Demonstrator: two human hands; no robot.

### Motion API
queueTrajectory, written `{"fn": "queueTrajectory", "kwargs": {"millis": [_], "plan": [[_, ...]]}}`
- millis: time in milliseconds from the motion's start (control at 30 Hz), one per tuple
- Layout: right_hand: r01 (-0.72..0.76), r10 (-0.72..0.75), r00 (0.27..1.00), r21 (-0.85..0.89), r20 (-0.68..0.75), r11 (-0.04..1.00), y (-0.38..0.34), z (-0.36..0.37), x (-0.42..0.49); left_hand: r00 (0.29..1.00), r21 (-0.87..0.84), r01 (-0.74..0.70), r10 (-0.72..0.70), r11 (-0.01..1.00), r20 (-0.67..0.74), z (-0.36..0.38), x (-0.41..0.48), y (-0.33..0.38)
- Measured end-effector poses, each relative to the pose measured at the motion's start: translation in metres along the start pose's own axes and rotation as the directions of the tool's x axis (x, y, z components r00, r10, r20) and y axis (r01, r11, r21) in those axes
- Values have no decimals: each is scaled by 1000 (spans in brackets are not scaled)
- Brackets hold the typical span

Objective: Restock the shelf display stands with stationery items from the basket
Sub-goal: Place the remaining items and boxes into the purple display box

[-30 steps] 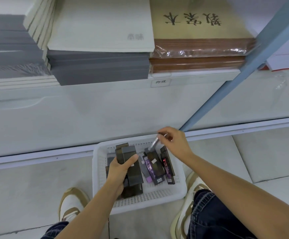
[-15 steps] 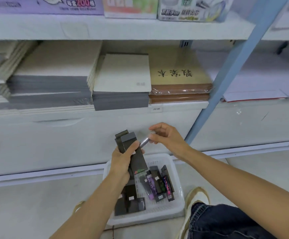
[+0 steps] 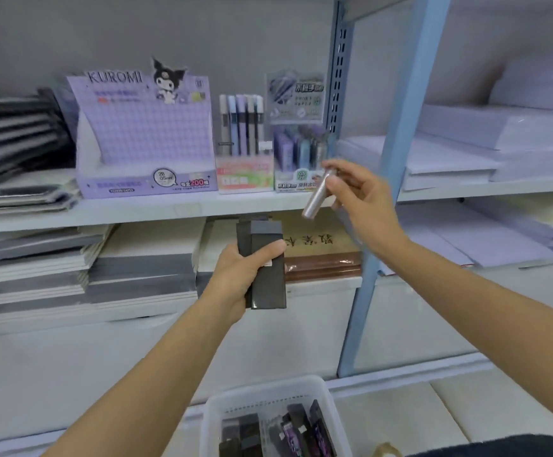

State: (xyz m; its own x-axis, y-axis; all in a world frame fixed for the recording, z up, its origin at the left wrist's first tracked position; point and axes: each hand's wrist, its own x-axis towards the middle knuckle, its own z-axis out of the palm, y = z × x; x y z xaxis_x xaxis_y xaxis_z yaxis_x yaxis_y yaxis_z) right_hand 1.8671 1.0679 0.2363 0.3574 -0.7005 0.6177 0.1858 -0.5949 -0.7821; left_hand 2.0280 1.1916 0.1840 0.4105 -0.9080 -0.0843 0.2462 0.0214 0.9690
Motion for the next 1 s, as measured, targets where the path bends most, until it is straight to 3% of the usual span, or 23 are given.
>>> {"fn": "queueTrajectory", "kwargs": {"millis": [133, 233, 600, 733, 867, 1000], "plan": [[102, -128, 974, -142, -188, 985, -22, -23, 45, 996, 22, -86, 85, 996, 23, 10, 2, 36], [99, -162, 958, -259, -237, 961, -21, -31, 72, 991, 28, -134, 134, 991, 27, 14, 5, 51], [100, -155, 987, -578, -46, 810, 9, -29, 98, 990, 11, -141, 141, 990, -11, 13, 17, 62], [113, -124, 992, -623, 25, 774, 9, -30, 101, 990, 3, -141, 141, 990, -19, 12, 21, 64], [111, -141, 990, -592, -4, 798, 17, -26, 96, 988, -5, -152, 152, 988, -22, 11, 22, 68], [103, -186, 982, -695, -45, 712, 26, -24, 93, 984, -6, -173, 173, 985, -39, 5, 22, 74]]}}
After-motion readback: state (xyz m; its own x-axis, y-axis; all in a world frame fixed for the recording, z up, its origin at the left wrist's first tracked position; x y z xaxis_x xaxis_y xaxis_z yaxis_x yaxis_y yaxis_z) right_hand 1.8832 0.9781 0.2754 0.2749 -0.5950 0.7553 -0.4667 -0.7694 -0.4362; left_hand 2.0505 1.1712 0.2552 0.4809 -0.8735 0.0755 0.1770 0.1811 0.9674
